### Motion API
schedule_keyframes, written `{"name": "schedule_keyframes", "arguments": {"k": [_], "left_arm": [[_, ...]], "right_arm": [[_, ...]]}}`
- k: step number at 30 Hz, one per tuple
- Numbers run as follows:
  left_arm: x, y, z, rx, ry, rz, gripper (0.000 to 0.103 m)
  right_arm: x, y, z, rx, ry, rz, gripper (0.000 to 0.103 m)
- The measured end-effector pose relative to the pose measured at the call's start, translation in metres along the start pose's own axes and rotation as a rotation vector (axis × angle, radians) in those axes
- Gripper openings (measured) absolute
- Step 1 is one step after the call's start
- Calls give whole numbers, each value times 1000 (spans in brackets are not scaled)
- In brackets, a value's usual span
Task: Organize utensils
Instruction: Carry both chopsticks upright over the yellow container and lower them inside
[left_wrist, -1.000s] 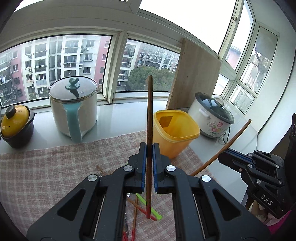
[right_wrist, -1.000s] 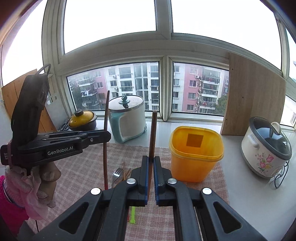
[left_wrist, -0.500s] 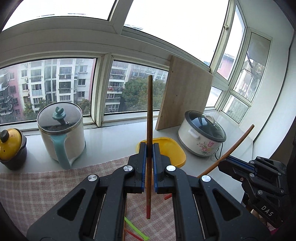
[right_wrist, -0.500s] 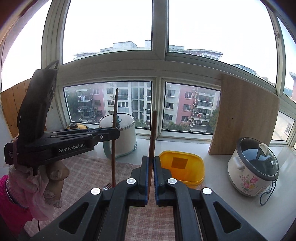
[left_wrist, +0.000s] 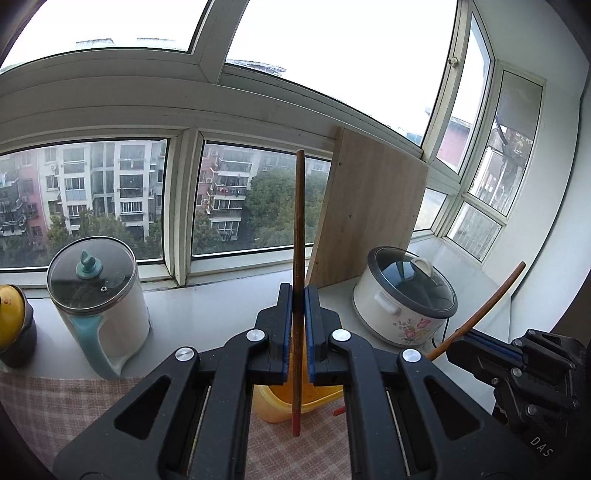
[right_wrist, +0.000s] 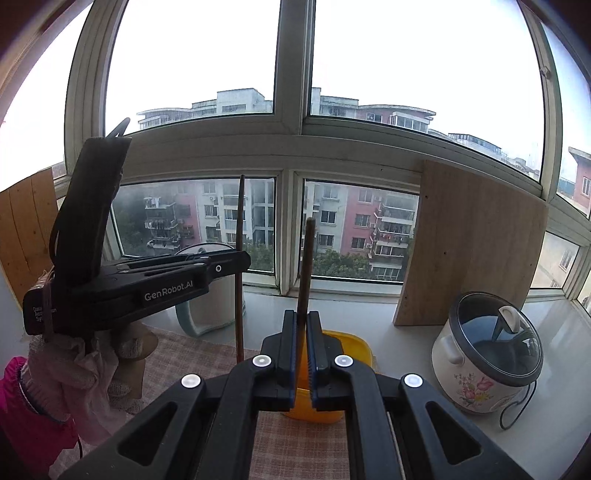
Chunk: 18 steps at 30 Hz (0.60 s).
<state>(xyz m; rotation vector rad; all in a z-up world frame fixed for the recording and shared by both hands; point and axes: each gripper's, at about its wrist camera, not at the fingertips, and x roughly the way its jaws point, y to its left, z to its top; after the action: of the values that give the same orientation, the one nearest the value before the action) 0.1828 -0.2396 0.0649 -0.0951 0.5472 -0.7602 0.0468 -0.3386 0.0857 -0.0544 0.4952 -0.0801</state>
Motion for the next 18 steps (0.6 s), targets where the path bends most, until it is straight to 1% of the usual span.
{"name": "schedule_keyframes", "arguments": {"k": [3, 12, 18], "left_arm": [[14, -3, 5, -1, -1, 10, 4], [48, -4, 11, -7, -5, 43, 4], [68, -2, 6, -17, 7, 50, 4]], "right_arm": [[11, -11, 5, 9, 10, -5, 2], [35, -31, 19, 10, -9, -45, 2], [58, -42, 14, 24, 15, -47, 2]]}}
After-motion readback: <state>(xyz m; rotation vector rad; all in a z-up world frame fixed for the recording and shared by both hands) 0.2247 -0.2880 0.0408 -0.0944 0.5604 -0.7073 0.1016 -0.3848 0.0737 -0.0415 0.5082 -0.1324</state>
